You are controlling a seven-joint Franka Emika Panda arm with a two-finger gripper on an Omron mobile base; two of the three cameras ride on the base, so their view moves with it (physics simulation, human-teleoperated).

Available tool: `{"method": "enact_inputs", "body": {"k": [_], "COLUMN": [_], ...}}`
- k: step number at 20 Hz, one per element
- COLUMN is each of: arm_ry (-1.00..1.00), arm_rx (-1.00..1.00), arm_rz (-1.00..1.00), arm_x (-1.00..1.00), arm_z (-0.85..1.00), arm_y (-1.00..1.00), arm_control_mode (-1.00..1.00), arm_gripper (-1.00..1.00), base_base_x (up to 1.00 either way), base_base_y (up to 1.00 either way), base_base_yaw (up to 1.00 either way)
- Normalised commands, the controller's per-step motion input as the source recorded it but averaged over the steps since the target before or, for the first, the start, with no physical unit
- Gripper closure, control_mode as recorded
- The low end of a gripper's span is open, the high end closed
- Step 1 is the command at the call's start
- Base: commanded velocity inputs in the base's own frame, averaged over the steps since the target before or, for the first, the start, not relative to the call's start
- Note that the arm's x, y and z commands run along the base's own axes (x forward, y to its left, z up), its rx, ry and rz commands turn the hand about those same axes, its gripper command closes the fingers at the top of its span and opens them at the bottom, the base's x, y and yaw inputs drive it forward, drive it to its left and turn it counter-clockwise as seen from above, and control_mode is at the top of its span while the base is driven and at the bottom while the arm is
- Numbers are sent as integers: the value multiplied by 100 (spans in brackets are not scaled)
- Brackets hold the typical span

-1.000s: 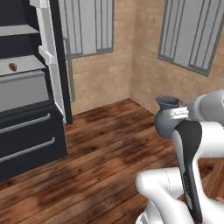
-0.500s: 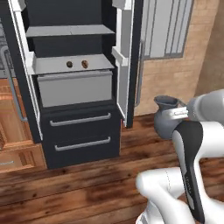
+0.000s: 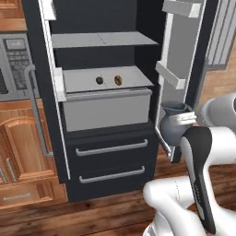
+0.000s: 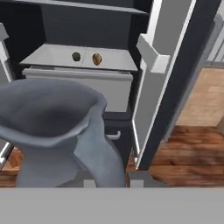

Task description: Move the bell pepper and bread from the top shelf to the second highest shelf to make space. Then, place the pitcher from the counter on the cleared top shelf.

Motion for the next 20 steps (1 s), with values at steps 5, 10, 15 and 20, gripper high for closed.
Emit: {"method": "enact_inputs", "body": {"k": [5,10,15,20], "arm_ry": [0,0,0,0], "arm_rx": [0,0,0,0], "arm_rz": [0,0,0,0], "arm_x": [0,0,0,0], "arm_z": [0,0,0,0], "arm_y": [0,0,0,0], "arm_control_mode": [100,100,100,100], "arm_gripper": [100,100,100,100], "base_base_x": [84,83,82,46], "base_base_y": [58,39,7,4], "base_base_yaw": [0,0,-1,0]}}
